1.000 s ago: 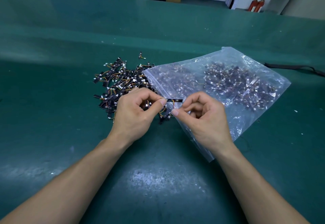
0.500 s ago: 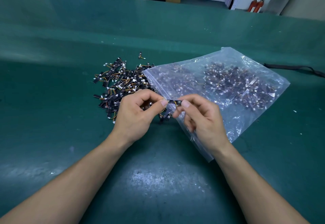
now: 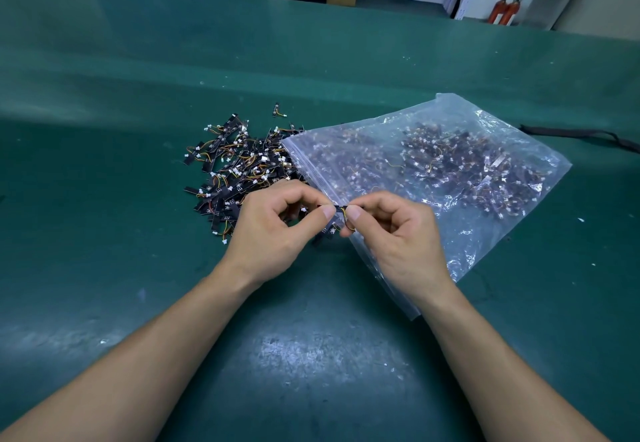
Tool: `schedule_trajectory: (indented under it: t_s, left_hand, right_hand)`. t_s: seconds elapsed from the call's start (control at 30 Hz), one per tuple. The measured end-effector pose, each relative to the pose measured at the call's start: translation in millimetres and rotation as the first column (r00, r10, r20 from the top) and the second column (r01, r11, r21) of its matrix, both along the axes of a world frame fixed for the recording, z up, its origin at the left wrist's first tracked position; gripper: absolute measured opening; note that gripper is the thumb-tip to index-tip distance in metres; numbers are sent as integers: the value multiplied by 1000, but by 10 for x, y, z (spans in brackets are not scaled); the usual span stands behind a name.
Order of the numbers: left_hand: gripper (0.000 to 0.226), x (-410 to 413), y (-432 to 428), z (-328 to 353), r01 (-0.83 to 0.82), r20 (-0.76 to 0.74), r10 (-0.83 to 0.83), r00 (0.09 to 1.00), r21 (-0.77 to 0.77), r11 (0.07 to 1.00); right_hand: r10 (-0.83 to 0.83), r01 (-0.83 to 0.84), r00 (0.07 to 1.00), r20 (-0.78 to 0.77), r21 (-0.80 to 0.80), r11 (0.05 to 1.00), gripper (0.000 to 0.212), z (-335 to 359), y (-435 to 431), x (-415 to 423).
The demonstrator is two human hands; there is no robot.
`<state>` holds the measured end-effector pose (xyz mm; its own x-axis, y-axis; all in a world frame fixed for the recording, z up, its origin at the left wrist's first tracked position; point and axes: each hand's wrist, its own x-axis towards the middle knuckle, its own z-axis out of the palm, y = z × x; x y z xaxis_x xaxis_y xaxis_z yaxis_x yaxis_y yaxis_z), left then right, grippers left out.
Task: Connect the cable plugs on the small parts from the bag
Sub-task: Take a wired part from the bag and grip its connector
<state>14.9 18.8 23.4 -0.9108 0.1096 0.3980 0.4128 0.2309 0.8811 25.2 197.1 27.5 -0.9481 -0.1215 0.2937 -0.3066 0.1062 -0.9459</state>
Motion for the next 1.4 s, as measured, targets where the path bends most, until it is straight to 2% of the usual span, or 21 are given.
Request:
schedule_trajectory:
  t_s: [0.13, 0.4, 0.7, 0.97, 1.1, 1.3, 1.4]
  left_hand:
    - [11, -9, 7, -15, -33, -12, 33, 999, -6, 999]
    - [5, -5, 4, -11, 11, 9, -11, 1000, -5, 1000]
    - [11, -13, 6, -18, -27, -16, 27, 1000, -7, 1000]
    - [4, -10, 7, -16, 18, 19, -18, 1000, -11, 1000]
    - [9, -5, 7, -7, 14, 7, -14, 1000, -10, 1000]
    - [13, -8, 17, -3, 0, -16, 0, 1000, -21, 1000]
    - [15, -5, 24, 0, -3, -24, 2, 1000, -22, 1000]
  right_hand:
    - [5, -4, 1000, 7, -38, 999, 13, 7, -3, 14]
    - [-13, 13, 1000, -7, -2, 1000, 17, -2, 1, 1]
    - [-7, 7, 1000, 6, -21, 1000, 10, -5, -3, 12]
    - [-56, 56, 998, -7, 56, 997, 13, -23, 7, -8]
    - [-47, 48, 999, -20, 82, 995, 14, -17, 10, -2]
    - [-11, 10, 999, 43, 22, 1000, 9, 4, 5, 21]
    - [-31, 30, 999, 15, 71, 997, 16, 20, 3, 23]
